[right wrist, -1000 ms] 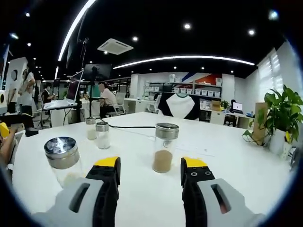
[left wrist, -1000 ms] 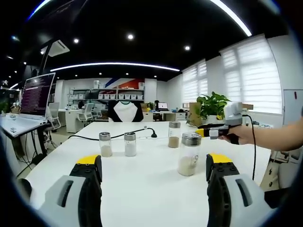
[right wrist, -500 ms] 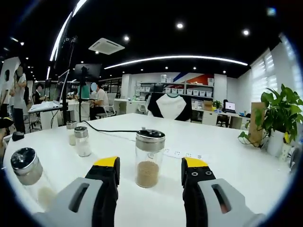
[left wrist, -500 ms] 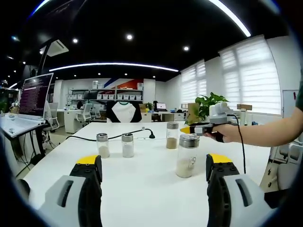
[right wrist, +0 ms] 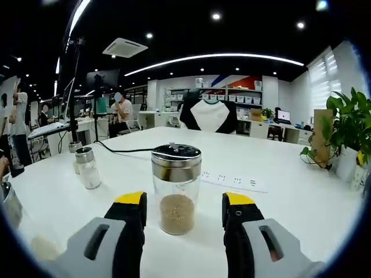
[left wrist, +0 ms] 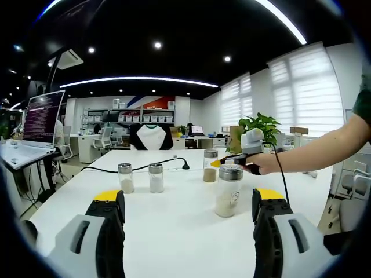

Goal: Rotate the seasoning bottle until the label or dispensing opening points toward the visible target arrow and the bottle remains upright within the marked orientation range

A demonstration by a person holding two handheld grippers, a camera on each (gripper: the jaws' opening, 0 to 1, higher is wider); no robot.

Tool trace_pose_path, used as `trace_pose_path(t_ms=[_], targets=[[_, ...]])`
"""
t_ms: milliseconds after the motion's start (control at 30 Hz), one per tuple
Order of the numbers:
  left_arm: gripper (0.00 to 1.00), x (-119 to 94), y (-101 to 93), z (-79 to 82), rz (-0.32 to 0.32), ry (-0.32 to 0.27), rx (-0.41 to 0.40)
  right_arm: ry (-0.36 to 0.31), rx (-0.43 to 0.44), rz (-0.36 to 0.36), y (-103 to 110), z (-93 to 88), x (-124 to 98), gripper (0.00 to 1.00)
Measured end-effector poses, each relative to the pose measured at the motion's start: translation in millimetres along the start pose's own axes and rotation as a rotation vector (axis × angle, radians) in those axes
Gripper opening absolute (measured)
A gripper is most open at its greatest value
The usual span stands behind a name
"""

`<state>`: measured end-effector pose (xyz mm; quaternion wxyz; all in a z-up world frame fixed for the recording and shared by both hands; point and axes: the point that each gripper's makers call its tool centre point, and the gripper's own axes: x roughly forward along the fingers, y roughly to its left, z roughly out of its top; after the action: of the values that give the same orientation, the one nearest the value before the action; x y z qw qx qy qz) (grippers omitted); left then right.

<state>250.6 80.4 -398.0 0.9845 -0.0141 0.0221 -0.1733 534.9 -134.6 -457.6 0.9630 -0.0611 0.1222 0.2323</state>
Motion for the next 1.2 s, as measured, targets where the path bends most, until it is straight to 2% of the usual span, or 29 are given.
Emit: trace_pose_path(t_ms=[67,200,300,400,467,567,667,867,1200], targets=[[0.96,0,0.3,0.4,0.0,-0.001,-0.001,0.007,-0.005,-0.003,-2,-2.6,3,0.52],[0.96,-1,2.9,0.9,0.007,-0.003,0.0,-0.006,0.045,-0.013,-3,-1.3,8,0.52],[0.96,-1,3.8,-0.2,0.01,0.001,-0.002,0.018,0.057,-0.02,-2,-5.8,13,0.52],[0.96,-1,3.4,0.8,0.008,-0.001,-0.002,0.017,0.053,-0.015,3,-4.2,16,0.51],[0.96,0,3.5,1.3,0.004,-0.001,0.003,0.035,-0.005,-0.025,2,-6.0,18,0.5],[0.96,-1,7.3,3.8,0.01,-0.008,-0.007,0.042,0.045,-0.025,3,-9.1,21,0.49],[0.96,-1,8.2,4.3,0.012,-0.007,0.006,0.04,0.039,-0.027,3,-8.3,22,0.49],[0.96,-1,8.1,2.0,0.011,-0.002,0.001,0.058,0.013,0.015,13,-6.9,26,0.38],[0.96,1,4.2,1.7,-0.001,-0.002,-0.002,0.087,0.013,0.012,11,-7.9,27,0.37]])
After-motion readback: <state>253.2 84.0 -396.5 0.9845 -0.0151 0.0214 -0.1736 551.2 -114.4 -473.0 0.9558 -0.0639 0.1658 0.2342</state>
